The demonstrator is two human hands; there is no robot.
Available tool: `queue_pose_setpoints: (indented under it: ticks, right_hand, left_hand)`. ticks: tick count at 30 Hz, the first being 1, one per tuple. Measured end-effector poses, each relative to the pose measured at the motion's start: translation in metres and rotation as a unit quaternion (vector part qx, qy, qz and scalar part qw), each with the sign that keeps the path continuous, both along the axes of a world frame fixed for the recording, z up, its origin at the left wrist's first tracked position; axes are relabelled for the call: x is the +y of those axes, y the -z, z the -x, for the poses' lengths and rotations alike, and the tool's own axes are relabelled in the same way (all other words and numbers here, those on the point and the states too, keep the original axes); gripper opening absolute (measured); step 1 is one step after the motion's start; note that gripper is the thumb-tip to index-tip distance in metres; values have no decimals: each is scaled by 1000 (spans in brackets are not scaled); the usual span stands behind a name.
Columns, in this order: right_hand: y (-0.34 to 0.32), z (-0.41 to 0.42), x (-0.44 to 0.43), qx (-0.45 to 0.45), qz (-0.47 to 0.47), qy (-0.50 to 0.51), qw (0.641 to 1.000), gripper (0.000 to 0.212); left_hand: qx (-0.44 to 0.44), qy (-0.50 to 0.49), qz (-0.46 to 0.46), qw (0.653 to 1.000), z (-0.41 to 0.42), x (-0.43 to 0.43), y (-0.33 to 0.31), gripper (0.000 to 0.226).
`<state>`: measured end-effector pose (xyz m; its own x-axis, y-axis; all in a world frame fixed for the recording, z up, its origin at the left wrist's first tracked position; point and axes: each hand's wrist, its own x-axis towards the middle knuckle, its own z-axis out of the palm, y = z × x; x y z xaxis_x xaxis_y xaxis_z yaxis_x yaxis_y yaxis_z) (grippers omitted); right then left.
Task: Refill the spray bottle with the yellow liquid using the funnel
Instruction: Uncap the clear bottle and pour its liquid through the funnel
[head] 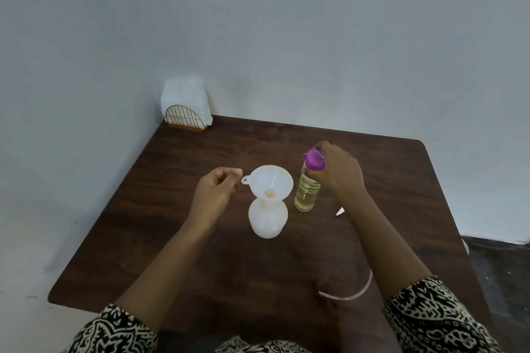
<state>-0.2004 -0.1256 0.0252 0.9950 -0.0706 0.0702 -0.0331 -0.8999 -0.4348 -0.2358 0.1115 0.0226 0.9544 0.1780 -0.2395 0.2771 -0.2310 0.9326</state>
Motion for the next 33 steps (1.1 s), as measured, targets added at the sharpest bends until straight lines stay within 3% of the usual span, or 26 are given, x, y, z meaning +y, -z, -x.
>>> queue_pose_setpoints:
  ticks: [5,8,10,12,14,16,19,24,28,31,33]
  right_hand:
    - [-10,9,-4,-13,-8,-9,1000,53]
    - [-25,22,-7,-26,-16,-17,999,52]
    - [-40,31,-10,-36,-14,-31,999,52]
    - [-55,43,-13,-40,-7,-49,998,51]
    - [-69,55,-15,-40,-4,-67,997,49]
    - [-82,66,-17,-46,-4,-83,995,43]
    - [-93,82,-22,-44,-10,-110,993,40]
    - [-88,96,-26,-36,27,-140,989,41]
    - [-77,96,-32,-63,71,-220,971,44]
    - [-71,92,-39,-77,52,-271,958,56]
    - [-69,90,-42,-81,30,-307,948,52]
  left_hand:
    - [-57,-3,-38,998,12,-5,1,20]
    - [-192,-38,-64,979,31,-9,-5,26]
    - [-299,-8,-64,952,48,-18,-12,27]
    - [-348,55,-69,933,65,-37,-18,25]
    - [-332,113,-57,935,76,-63,-18,31]
    - [-268,158,-23,950,79,-93,-17,51]
    - [-204,160,60,964,79,-135,-12,78]
    - [-211,82,49,973,83,-163,0,58]
    - [-190,58,78,977,86,-165,12,49]
    - [-170,73,71,980,88,-167,16,46]
    - [-164,73,70,981,87,-166,21,46]
